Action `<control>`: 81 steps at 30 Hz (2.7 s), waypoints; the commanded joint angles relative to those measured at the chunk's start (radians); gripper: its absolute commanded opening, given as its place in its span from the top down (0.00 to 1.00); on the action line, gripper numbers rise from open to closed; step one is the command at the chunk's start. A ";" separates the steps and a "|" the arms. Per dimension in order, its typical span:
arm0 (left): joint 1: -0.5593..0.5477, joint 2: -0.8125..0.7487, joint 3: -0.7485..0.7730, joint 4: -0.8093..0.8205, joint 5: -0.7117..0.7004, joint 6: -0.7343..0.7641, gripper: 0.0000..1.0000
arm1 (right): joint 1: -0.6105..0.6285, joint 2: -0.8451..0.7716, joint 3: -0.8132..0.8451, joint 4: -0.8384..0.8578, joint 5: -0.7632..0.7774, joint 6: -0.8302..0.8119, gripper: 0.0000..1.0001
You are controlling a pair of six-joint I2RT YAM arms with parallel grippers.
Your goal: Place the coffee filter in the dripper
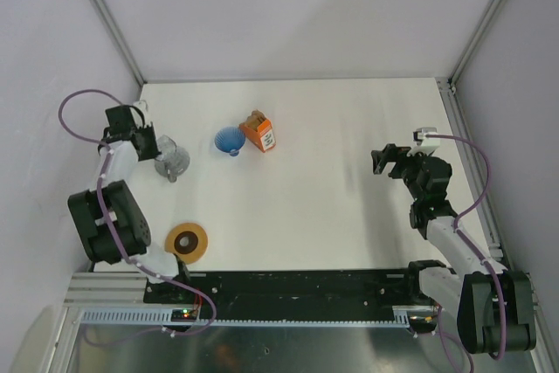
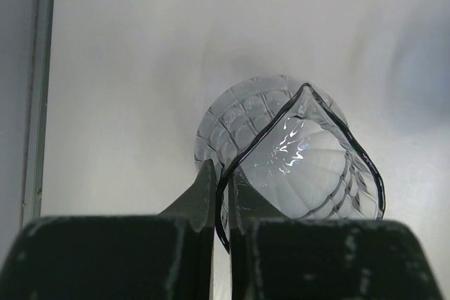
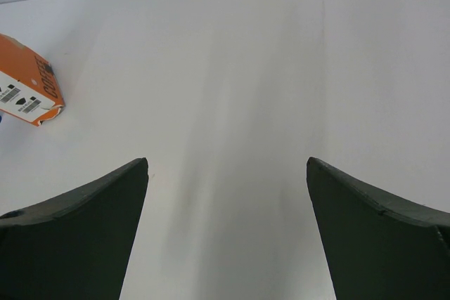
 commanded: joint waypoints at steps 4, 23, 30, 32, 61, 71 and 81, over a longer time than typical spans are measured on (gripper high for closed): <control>-0.071 -0.269 0.085 -0.089 0.111 0.057 1.00 | 0.005 0.005 0.038 0.025 -0.019 0.007 0.01; -1.057 -0.102 0.251 -0.337 0.193 0.300 1.00 | -0.013 -0.127 0.073 -0.125 -0.017 0.056 0.01; -1.144 0.089 0.300 -0.266 0.228 0.331 1.00 | -0.024 -0.205 0.073 -0.189 0.010 0.046 0.01; -1.162 0.117 0.297 -0.226 0.213 0.342 1.00 | -0.026 -0.209 0.073 -0.194 0.013 0.044 0.01; -1.156 0.082 0.152 -0.038 0.284 0.552 0.19 | -0.055 -0.179 0.073 -0.190 -0.022 0.053 0.01; -0.874 -0.130 0.215 -0.159 0.229 0.390 0.09 | -0.055 -0.164 0.073 -0.204 -0.028 0.054 0.01; -0.386 -0.432 -0.028 -0.511 0.150 0.655 0.17 | -0.055 -0.143 0.073 -0.171 -0.114 0.085 0.01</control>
